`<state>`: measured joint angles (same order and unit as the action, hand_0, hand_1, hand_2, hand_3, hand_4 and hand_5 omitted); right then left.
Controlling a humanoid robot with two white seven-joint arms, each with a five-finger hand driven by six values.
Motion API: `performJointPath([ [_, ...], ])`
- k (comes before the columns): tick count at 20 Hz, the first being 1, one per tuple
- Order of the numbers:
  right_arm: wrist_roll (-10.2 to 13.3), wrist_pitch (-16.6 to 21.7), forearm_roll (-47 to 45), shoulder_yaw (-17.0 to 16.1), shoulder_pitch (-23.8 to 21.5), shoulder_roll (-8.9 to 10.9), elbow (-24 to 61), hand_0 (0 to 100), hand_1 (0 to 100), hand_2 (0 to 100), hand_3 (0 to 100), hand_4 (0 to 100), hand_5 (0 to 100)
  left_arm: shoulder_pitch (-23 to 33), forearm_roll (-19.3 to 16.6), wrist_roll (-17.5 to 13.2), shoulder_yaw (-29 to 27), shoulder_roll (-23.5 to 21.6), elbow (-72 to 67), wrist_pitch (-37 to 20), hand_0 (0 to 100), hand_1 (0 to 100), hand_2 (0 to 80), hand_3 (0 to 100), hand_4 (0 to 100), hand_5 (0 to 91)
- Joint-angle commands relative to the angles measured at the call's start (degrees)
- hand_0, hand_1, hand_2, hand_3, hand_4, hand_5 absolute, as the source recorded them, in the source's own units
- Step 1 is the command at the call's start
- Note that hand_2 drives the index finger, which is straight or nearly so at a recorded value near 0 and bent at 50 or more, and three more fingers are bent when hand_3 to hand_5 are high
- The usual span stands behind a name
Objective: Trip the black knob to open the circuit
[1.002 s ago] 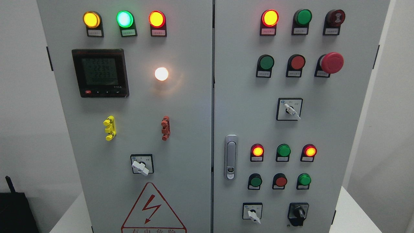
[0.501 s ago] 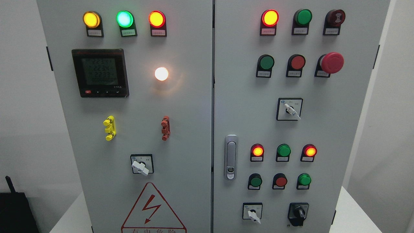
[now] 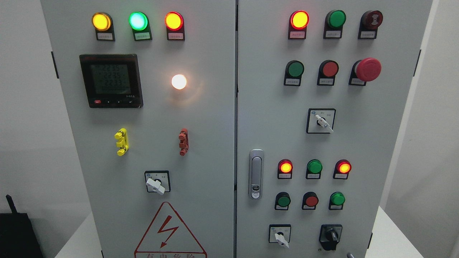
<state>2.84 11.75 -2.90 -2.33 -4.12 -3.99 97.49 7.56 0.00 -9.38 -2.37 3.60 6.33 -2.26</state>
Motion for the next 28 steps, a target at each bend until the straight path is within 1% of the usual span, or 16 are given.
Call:
performJointPath([
  [1, 0.0, -0.1, 0.0, 0.1, 0.8, -0.05, 0.3, 0, 0, 0, 100, 100, 100, 0.0, -1.3, 0.0, 0.0, 0.0, 0.0, 0.0, 12, 39, 0.0, 0, 0, 0.0],
  [6, 0.1, -0.1, 0.1, 0.7, 0.8, -0.14, 0.7, 0, 0, 0, 100, 100, 100, 0.0, -1.3, 0.0, 0.0, 0.0, 0.0, 0.0, 12, 39, 0.0, 0, 0, 0.0],
  [20, 0.1, -0.1, 0.2, 0.8, 0.6, -0.05, 1.0, 0, 0, 0, 100, 100, 100, 0.0, -1.3, 0.0, 0.0, 0.0, 0.0, 0.0, 12, 39, 0.0, 0, 0, 0.0],
  [28, 0.1, -0.1, 0.3, 1.8, 0.7, -0.05, 1.0, 0, 0, 0, 100, 100, 100, 0.0, -1.3, 0.0, 0.0, 0.0, 0.0, 0.0, 12, 39, 0.0, 0, 0, 0.0],
])
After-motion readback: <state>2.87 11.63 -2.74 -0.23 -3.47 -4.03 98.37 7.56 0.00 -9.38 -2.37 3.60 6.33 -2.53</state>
